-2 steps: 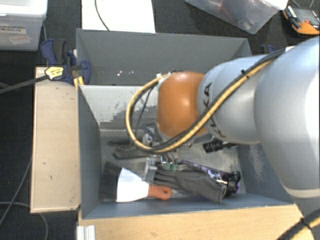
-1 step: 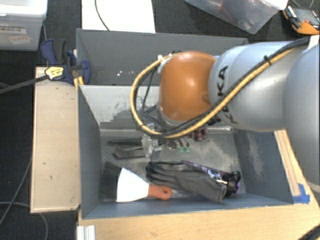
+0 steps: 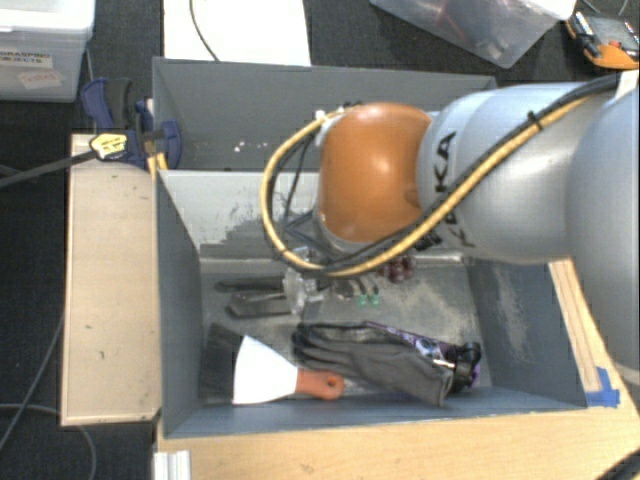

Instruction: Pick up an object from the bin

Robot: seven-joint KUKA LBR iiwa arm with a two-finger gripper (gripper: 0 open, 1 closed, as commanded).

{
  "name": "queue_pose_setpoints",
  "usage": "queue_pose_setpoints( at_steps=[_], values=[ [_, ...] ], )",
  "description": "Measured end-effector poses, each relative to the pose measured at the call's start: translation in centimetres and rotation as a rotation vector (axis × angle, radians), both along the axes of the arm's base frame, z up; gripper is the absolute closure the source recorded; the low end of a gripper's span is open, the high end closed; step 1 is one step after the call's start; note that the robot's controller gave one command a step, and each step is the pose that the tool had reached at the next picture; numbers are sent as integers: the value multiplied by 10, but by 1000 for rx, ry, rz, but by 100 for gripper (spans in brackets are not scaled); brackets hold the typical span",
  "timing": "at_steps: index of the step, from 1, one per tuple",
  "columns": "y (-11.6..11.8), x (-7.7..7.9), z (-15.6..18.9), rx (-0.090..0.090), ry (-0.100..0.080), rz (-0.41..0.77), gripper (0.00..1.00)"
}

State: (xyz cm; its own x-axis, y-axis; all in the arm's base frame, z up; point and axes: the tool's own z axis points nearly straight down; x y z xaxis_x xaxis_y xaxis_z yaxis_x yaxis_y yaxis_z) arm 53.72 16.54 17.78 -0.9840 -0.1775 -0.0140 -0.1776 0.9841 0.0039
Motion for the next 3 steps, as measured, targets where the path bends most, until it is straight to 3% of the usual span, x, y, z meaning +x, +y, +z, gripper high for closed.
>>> queue_pose_setpoints(
  at_steps=[1, 2, 3],
  values=[
    [-18, 29, 85, 4, -12, -89, 100],
    [-11, 18, 9, -1, 2, 119, 100],
    [-27, 28, 28, 1, -7, 108, 100]
  ],
)
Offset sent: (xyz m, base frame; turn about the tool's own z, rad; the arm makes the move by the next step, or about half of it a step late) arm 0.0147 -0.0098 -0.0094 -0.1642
